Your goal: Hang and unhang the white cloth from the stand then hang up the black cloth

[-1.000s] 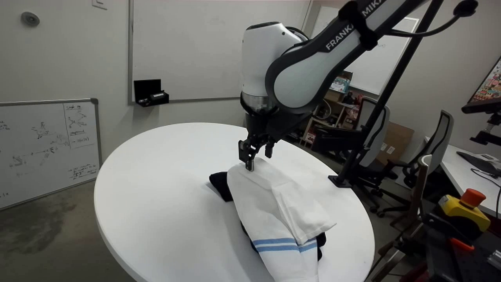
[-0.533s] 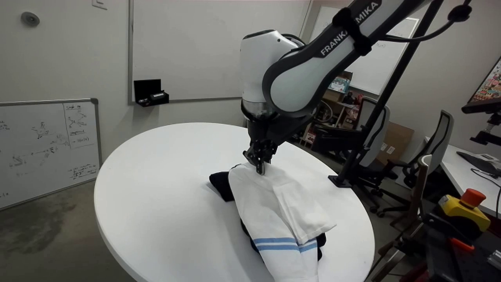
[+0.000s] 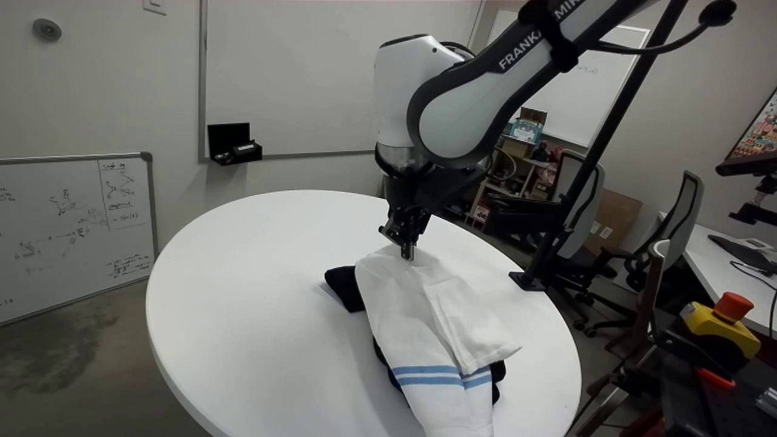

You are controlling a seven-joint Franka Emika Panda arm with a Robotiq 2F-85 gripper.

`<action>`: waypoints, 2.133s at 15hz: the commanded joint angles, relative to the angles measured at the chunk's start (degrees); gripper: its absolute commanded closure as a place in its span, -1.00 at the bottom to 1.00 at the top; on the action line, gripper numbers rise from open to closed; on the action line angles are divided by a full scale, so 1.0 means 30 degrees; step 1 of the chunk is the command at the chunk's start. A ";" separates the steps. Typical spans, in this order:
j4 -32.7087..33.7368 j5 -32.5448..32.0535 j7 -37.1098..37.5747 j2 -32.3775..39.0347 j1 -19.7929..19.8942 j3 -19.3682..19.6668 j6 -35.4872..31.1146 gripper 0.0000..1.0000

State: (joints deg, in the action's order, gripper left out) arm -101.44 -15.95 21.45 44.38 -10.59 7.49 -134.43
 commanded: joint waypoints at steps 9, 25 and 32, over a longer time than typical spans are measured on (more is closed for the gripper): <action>-0.7275 0.2168 -0.6007 -1.0100 0.2623 -0.1963 0.0153 0.99; -1.1837 0.3578 -1.2951 -2.2702 0.4346 -0.0481 0.5003 0.99; -1.1900 0.3434 -1.3976 -2.4553 0.5160 0.1158 0.8341 0.99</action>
State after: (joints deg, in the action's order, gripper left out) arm -136.61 -5.70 -18.39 -26.95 3.89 9.30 -113.33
